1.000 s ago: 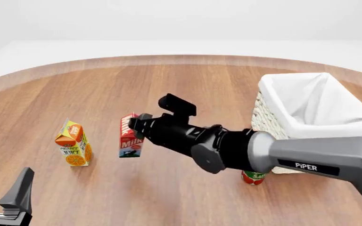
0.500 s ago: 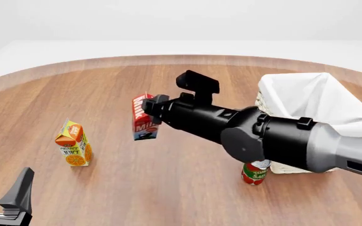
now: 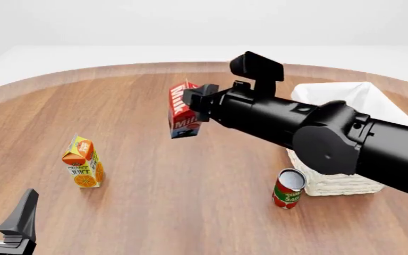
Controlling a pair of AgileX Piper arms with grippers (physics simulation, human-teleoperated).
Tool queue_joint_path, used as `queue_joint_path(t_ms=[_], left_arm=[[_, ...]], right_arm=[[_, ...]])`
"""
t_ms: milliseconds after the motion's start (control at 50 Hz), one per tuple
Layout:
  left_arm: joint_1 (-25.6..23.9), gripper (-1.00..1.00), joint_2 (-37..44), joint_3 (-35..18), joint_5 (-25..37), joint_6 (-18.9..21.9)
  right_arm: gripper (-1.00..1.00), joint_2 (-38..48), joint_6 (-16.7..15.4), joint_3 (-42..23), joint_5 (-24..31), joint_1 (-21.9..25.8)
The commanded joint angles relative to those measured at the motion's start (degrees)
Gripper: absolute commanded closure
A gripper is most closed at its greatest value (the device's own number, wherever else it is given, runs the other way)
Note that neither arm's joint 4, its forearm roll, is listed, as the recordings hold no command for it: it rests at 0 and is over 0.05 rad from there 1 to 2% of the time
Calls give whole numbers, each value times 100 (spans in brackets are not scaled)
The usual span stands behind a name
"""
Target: Pick the milk and place it in the basket.
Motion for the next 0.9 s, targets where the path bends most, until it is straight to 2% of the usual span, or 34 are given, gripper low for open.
queue_joint_path(t_ms=[20,480,900], left_arm=[[0,-100,0,0,0,0],[0,-100,0,0,0,0],[0,-100,0,0,0,0]], right_arm=[[100,-488,-147,-136,182,-220],[100,-1365,-630,-296,744,-865],[100,-1824,-936,-441,1111,-1427]])
